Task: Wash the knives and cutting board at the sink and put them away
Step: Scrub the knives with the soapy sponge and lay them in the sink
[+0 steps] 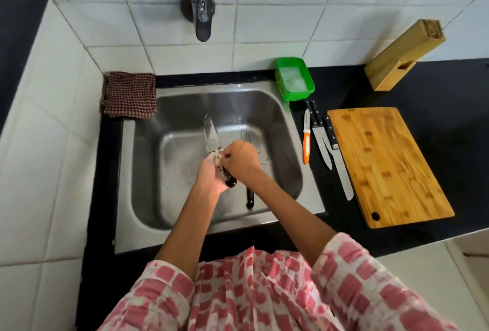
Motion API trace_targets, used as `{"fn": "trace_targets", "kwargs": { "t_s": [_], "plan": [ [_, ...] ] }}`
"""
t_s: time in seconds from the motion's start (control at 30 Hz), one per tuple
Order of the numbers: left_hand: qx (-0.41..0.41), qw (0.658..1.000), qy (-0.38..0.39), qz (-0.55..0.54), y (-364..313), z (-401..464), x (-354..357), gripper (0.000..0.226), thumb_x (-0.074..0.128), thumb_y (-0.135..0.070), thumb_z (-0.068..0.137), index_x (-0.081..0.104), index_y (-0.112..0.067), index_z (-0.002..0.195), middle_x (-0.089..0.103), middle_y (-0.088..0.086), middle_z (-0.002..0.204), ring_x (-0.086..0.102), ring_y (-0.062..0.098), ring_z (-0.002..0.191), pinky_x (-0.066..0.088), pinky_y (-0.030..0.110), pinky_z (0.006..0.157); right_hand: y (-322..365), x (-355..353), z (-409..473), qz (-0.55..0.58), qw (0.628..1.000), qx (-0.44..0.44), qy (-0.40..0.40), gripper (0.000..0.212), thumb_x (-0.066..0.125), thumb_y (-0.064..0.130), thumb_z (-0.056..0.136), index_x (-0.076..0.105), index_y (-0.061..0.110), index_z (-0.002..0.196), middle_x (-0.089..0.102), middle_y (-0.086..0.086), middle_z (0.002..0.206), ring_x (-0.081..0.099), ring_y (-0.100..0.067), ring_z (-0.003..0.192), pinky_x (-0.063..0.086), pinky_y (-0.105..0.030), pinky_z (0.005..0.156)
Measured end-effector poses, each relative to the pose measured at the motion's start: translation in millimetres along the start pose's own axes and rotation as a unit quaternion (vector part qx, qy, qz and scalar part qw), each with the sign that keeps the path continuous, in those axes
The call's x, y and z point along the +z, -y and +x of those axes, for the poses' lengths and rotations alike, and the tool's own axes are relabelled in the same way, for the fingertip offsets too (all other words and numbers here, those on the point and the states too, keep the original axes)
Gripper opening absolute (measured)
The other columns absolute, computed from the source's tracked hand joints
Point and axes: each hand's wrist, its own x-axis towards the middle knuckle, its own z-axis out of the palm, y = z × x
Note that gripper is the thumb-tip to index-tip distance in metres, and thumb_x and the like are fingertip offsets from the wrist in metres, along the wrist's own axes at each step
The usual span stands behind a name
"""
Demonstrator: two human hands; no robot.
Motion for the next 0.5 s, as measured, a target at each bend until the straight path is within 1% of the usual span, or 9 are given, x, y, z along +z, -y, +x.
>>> {"fn": "trace_targets", "kwargs": {
  "t_s": [0.07,0.13,0.17,0.23,0.3,0.37,0.4,0.43,0.5],
  "plan": [
    [0.005,1.0,-0.013,-0.004,-5,0,-2,0.033,0.033,-0.026,0.1,0.059,-0.017,0.084,0.063,0.001,0.066,0.06,0.014,0.053,0.05,0.024,0.058,-2,5,-10,-0.01,1.0,-0.006,0.024,0.02,0.051,0.009,0.089,0.068,-0.001,0.089,0.056,-0.007,0.068,0.049,-0.016,0.062,0.033,-0.019,0.046],
    [0.0,1.0,0.006,0.004,-2,0,0,0.037,0.027,-0.027,0.102,0.059,-0.017,0.085,0.064,0.003,0.066,0.062,0.015,0.05,0.051,0.022,0.055,-4,8,-13,-0.006,1.0,0.002,0.029,0.017,0.05,0.008,0.088,0.065,0.001,0.083,0.058,-0.011,0.071,0.049,-0.017,0.066,0.032,-0.02,0.044],
    [-0.002,1.0,0.003,0.008,1,1,1,0.04,0.026,-0.029,0.102,0.058,-0.015,0.082,0.065,0.004,0.062,0.064,0.016,0.051,0.052,0.024,0.054,-3,6,-8,-0.002,1.0,0.006,0.016,0.017,0.05,0.007,0.088,0.062,0.003,0.076,0.057,-0.009,0.067,0.049,-0.018,0.065,0.032,-0.021,0.045],
    [-0.007,1.0,-0.003,0.02,5,8,2,0.04,0.029,-0.031,0.101,0.058,-0.011,0.081,0.066,0.006,0.061,0.065,0.019,0.06,0.051,0.03,0.061,-3,0,0,0.002,1.0,0.007,0.0,0.02,0.05,0.007,0.088,0.06,0.004,0.071,0.055,-0.008,0.063,0.051,-0.018,0.065,0.034,-0.021,0.047],
    [-0.009,0.999,-0.014,0.032,4,16,0,0.043,0.029,-0.031,0.101,0.059,-0.01,0.08,0.066,0.005,0.061,0.062,0.017,0.061,0.048,0.03,0.062,-9,0,-3,-0.01,1.0,0.006,0.019,0.019,0.049,0.008,0.089,0.064,0.001,0.08,0.057,-0.01,0.071,0.052,-0.018,0.068,0.037,-0.021,0.048],
    [-0.023,0.999,-0.011,0.034,7,25,-2,0.046,0.025,-0.031,0.103,0.059,-0.006,0.083,0.067,0.006,0.065,0.063,0.016,0.057,0.047,0.027,0.059,-20,3,-18,-0.039,0.998,0.007,0.053,0.023,0.047,0.007,0.09,0.063,-0.004,0.102,0.06,-0.015,0.084,0.057,-0.023,0.077,0.046,-0.028,0.063],
    [-0.022,0.999,-0.017,0.032,9,31,-3,0.043,0.025,-0.028,0.103,0.056,-0.006,0.083,0.065,0.007,0.067,0.063,0.013,0.05,0.048,0.025,0.054,-26,4,-24,-0.05,0.997,0.008,0.063,0.027,0.046,0.007,0.09,0.061,-0.004,0.11,0.063,-0.018,0.093,0.061,-0.027,0.087,0.048,-0.031,0.073],
    [-0.017,0.999,-0.033,0.039,16,40,-2,0.038,0.026,-0.023,0.103,0.053,-0.006,0.082,0.061,0.007,0.065,0.06,0.01,0.042,0.048,0.023,0.047,-33,3,-28,-0.053,0.997,0.014,0.062,0.028,0.045,0.005,0.09,0.059,-0.004,0.113,0.064,-0.019,0.101,0.062,-0.03,0.096,0.047,-0.033,0.079],
    [-0.008,0.995,-0.063,0.076,30,57,0,0.033,0.029,-0.014,0.102,0.047,-0.009,0.075,0.057,0.005,0.049,0.052,0.007,0.03,0.043,0.019,0.033,-44,1,-26,-0.058,0.996,0.031,0.055,0.025,0.044,0.002,0.091,0.061,-0.002,0.108,0.064,-0.019,0.107,0.061,-0.032,0.102,0.048,-0.034,0.084]
  ]
}}
